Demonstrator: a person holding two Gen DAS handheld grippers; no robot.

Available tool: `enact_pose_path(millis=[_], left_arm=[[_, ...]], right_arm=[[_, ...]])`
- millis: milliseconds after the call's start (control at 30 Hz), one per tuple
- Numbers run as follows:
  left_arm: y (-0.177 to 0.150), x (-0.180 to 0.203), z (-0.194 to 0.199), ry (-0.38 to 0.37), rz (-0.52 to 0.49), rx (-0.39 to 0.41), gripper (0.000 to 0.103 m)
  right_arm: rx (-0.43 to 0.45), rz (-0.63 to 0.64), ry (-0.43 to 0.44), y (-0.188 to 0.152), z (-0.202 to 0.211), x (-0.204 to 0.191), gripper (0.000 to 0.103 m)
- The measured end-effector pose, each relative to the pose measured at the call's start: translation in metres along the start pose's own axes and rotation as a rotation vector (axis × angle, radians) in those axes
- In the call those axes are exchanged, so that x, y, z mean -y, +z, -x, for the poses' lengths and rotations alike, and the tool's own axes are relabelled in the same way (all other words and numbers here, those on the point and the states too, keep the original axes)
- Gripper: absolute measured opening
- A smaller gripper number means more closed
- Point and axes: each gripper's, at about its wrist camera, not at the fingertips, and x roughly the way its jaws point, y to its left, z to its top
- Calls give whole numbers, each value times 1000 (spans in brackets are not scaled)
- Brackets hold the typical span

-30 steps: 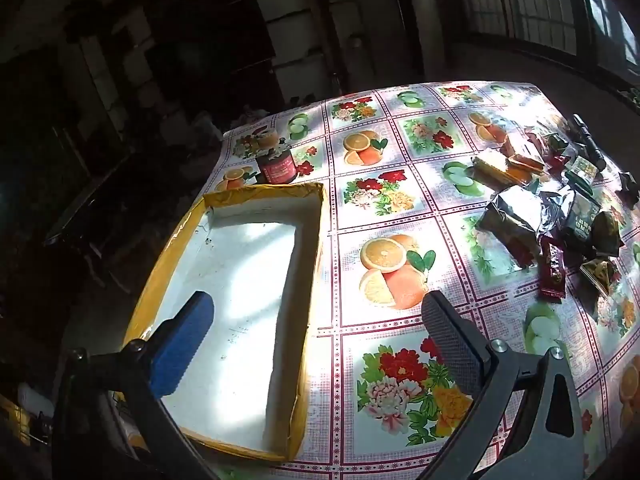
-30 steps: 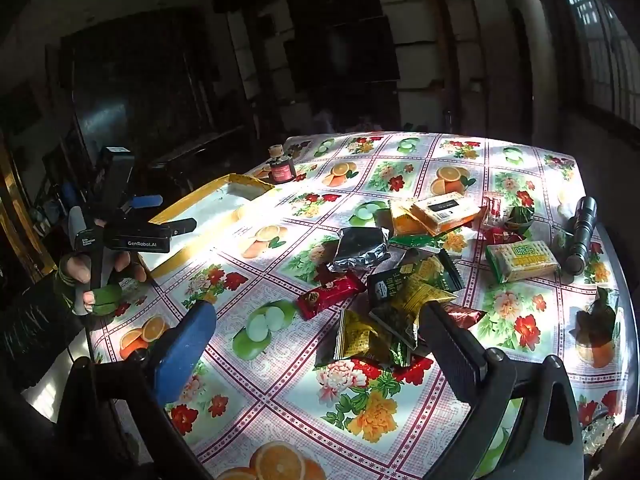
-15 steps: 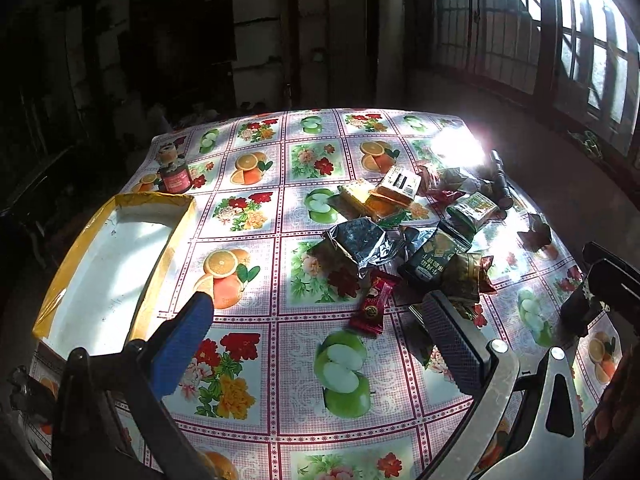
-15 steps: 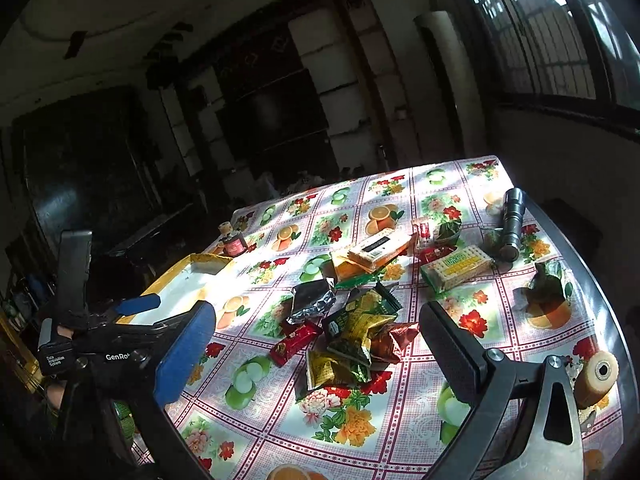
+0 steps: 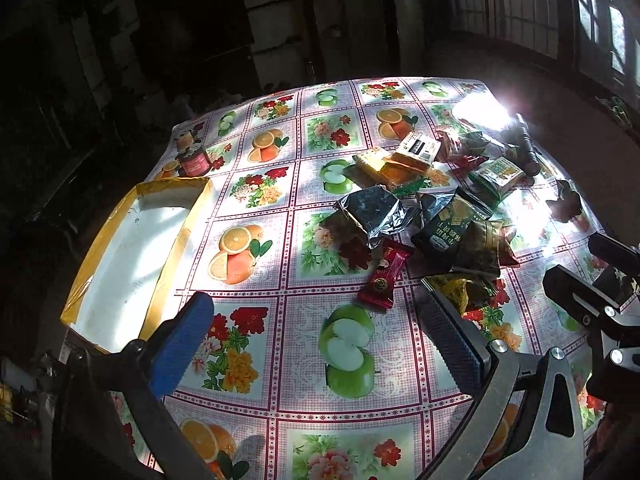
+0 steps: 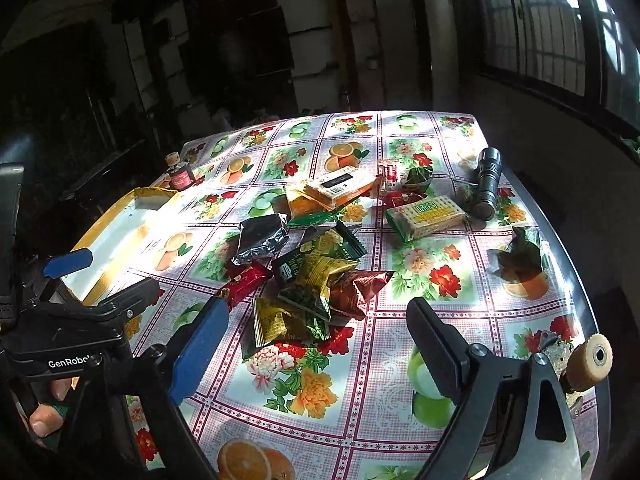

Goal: Organize snacks
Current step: 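Move both grippers toward the snack pile on the table, then grasp the red bar wrapper with left gripper while right gripper grasps yellow chip bag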

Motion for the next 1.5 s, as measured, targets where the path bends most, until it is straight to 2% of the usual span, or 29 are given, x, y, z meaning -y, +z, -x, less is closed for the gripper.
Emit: enact_pose_path(millis=[167,367,433,600,733,867,933,1033,1233,1300,1367,1400,1433,1500], left_arm=[[-1,1,-1,2,-4,2,103],[-2,-3,-9,-9,-2,-11,103],[-3,-4,-16,-10,-1,-28,103],[-9,-13,-39,-58,19,-106,103],[-9,-14,-45,-60,17,-115,103],[-2,-9,-58,-98,4,-136,103],[4,-3,-65,-126,-14,-144,103],[13,8,-80,-149,-51,-152,102],[25,18,-109,-213,-76,-200,99],[25,23,-115,-231,-90,-215,89],[25,29,-123,-253,-103,-241,69],[23,32,-127,-258,-109,-255,64],[22,33,-131,-259,-114,-268,54],[22,35,-129,-263,-119,-251,45]], right_arm=[[-3,11,-15,2,-2,-3,89],[-15,10,1,2,-9,-5,81],[-26,7,10,2,-14,-4,75],[-59,-1,14,4,-30,-4,69],[-77,2,31,5,-40,-5,65],[-109,3,31,8,-58,-6,64],[-128,-2,34,9,-69,-6,59],[-163,-26,31,8,-85,0,45],[-187,-53,35,11,-102,10,35],[-191,-50,47,12,-104,11,30],[-186,-42,56,13,-104,12,28],[-186,-40,60,13,-103,12,27],[-187,-39,67,13,-103,14,27],[-186,-41,80,12,-102,16,27]])
